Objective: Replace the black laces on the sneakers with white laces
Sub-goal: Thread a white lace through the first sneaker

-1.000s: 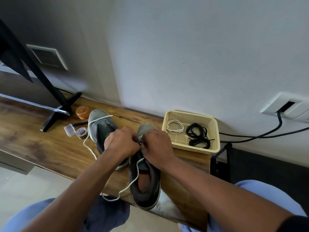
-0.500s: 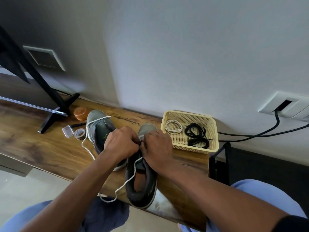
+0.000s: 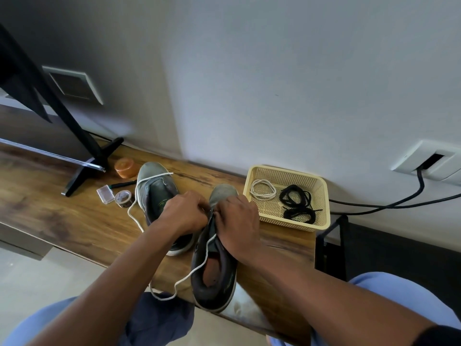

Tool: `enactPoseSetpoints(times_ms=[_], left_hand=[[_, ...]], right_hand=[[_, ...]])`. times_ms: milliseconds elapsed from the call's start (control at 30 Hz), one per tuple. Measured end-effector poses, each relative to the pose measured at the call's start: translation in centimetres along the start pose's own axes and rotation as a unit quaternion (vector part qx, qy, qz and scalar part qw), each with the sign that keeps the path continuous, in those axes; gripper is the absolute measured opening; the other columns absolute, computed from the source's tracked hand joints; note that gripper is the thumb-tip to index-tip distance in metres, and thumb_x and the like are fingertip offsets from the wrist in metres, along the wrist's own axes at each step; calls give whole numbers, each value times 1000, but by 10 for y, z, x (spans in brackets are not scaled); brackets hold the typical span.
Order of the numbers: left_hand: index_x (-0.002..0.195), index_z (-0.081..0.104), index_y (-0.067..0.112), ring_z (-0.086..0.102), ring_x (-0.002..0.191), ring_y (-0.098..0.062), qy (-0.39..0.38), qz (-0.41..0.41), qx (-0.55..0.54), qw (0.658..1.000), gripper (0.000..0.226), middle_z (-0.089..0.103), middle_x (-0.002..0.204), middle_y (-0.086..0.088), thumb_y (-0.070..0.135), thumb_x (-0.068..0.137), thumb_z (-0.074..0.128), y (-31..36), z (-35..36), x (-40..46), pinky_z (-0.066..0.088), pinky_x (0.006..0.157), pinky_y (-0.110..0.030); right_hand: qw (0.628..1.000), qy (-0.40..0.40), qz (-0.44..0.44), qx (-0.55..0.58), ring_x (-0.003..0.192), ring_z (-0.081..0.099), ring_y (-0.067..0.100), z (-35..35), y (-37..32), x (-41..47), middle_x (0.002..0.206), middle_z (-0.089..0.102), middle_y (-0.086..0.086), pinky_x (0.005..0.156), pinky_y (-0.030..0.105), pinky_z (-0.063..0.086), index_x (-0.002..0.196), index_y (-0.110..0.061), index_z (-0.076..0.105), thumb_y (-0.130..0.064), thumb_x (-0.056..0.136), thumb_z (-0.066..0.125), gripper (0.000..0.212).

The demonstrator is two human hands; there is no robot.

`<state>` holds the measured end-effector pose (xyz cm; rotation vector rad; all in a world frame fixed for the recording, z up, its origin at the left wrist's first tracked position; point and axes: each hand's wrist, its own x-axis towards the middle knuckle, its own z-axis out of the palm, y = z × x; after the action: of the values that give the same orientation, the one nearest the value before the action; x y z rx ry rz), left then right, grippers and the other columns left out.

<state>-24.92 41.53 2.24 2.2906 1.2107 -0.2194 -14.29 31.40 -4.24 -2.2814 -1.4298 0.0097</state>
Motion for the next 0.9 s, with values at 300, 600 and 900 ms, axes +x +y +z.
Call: enactPoseSetpoints(times_ms=[300, 600, 900], left_hand=[[91, 82, 34, 71, 98, -23, 99, -15, -34, 994, 12, 75, 90, 9, 25, 85, 77, -7, 11, 13, 50, 81, -26], [82, 77, 27, 67, 85, -24, 139, -5, -33, 990, 7, 62, 74, 10, 22, 81, 72, -7, 11, 20, 43, 73, -25], [83, 69, 26, 76, 76, -19, 261, -7, -253, 932, 12, 77, 76, 1, 15, 89, 69, -16, -34, 13, 60, 68, -33]], right_hand=[[1000, 6, -11, -28, 98, 52, 22, -3, -7, 1, 93, 63, -4, 79, 41, 36, 87, -25, 66, -31, 100, 51, 21], [999, -25, 21, 18, 99, 60, 27, -12, -15, 16, 97, 67, -2, 81, 43, 40, 106, -28, 57, -43, 93, 48, 22], [995, -93, 24, 29, 110, 57, 28, -17, -13, 22, 100, 69, -6, 91, 45, 39, 104, -37, 71, -53, 84, 58, 28]])
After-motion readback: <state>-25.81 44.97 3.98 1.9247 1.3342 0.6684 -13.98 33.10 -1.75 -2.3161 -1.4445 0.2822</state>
